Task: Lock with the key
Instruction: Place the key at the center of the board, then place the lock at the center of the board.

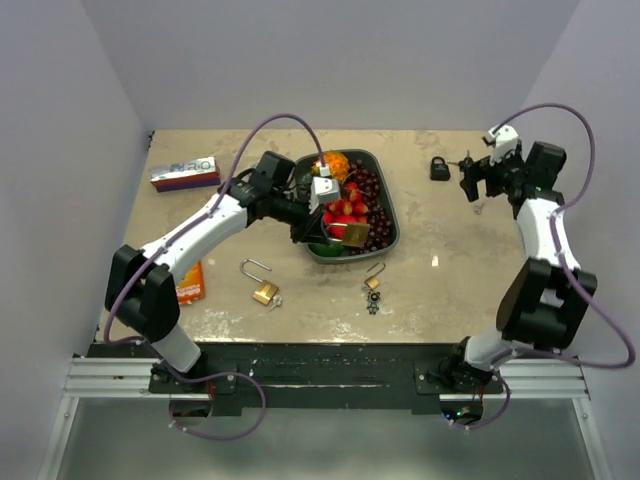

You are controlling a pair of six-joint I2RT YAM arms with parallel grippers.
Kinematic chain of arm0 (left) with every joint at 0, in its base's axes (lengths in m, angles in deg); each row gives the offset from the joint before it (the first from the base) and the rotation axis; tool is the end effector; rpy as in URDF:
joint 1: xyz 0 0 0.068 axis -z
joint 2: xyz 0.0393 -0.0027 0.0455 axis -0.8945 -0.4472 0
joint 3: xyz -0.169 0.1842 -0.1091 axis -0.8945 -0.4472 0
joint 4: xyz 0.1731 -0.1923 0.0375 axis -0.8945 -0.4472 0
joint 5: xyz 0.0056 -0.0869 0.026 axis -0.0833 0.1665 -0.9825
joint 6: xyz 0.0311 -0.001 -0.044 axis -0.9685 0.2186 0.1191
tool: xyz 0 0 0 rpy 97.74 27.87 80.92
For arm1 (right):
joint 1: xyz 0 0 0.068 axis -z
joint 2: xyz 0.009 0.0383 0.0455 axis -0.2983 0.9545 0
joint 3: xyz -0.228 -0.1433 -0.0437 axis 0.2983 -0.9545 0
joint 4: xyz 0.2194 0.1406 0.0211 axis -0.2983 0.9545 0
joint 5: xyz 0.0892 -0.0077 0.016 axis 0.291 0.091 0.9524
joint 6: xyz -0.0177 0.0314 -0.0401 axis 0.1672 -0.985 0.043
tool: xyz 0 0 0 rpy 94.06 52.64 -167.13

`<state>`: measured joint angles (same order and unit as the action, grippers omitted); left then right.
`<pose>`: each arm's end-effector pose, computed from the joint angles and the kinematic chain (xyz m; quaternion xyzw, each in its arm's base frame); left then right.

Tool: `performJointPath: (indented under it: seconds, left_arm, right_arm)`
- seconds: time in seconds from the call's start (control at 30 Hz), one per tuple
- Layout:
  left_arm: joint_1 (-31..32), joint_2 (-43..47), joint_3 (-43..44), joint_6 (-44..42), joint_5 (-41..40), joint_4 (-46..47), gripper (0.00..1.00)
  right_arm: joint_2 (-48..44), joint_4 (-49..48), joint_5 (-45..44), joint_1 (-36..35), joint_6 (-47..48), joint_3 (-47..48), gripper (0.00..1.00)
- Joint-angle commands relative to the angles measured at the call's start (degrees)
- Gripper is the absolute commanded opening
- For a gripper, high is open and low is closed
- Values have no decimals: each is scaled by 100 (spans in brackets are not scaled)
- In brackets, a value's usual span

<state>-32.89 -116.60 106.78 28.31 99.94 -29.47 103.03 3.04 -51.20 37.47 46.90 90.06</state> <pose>0.2830 -0.1984 0.2973 0.5264 0.6860 -0.4088 0.2919 0.3563 -0.1113 0.2830 -0.1771 0.8412 0.0315 0.5099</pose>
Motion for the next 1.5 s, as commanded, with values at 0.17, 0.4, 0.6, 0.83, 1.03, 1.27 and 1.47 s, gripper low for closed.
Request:
performJointPath:
  seconds: [0.17,0.4,0.6,0.83,1.03,1.27,1.47]
  left_arm:
    - [356,-687,1180,1853,846,79,0]
    - [531,-678,1136,2488,891,369,0]
    - [654,-626,1031,2848,1031,519,0]
    - [663,-556,873,3173,1251,800,0]
    - [672,-503,767,3314,1374,949,0]
    - [681,-511,714,3446,1489,1125,0]
    - [663,-590,749,3508,1541,1195,0]
  right_arm:
    - [-2905,1901,1306,-1851,2825,-1354,99]
    - [-4225,1990,1238,-3118,2922,-1883,99]
    - [-4182,1885,1070,-3883,3098,-1919,99]
    - [-3918,1542,517,-4560,2914,-2015,99]
    - [-3979,936,-46,-4728,2853,-2366,89]
    - [-4041,408,-336,-4745,2659,-2534,73]
    - [-4111,170,-398,-4745,2343,-2516,20]
